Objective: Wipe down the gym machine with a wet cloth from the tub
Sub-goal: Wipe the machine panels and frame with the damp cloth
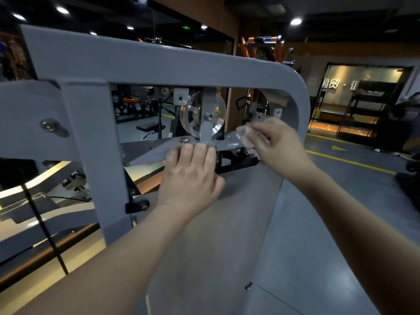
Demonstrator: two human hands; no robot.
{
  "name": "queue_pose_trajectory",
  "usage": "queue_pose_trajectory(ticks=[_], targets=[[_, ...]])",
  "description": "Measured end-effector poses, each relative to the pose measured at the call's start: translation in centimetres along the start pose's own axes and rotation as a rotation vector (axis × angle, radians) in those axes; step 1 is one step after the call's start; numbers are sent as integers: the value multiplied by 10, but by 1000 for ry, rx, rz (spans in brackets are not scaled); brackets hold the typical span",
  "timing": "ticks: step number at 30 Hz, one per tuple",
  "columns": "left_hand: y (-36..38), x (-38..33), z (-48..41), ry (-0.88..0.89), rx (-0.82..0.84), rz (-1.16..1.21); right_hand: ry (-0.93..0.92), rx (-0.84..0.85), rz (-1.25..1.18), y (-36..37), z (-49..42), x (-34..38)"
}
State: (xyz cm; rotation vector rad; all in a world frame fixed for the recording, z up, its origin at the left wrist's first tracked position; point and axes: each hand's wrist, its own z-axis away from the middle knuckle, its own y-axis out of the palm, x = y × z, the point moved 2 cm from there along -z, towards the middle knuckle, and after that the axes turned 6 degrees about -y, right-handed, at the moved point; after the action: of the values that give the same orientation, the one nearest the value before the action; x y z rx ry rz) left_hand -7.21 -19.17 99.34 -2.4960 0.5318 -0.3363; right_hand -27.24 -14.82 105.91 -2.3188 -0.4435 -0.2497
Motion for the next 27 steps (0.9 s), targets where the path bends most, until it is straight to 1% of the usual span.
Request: queue_pose_trajectory(ticks=[2,6,9,13,15,18,20,23,25,27], targets=[[0,1,0,9,-26,-3,-75,63,40,12,3,-1],[0,2,0,14,-69,8,-134,72,38,16,2,-4],[-1,2,1,21,-93,6,-226,75,46,19,2,2],[-1,3,0,26,-98,15,-353,152,142,28,3,12],[-1,3,0,27,-89,16,-343,150,230,22,-1,0],[-1,4,1,26,-80,12,-270,68,359,18,1,-10],[-1,5,1,26,-74,15,-293,48,348,27,6,9],[1,5,1,32,-86,0,-394,73,282,35,10,26],[1,4,1,40,-114,-16,-366,87,295,28,3,14],[1,4,1,53,-116,-43,-300,66,329,22,0,-1]])
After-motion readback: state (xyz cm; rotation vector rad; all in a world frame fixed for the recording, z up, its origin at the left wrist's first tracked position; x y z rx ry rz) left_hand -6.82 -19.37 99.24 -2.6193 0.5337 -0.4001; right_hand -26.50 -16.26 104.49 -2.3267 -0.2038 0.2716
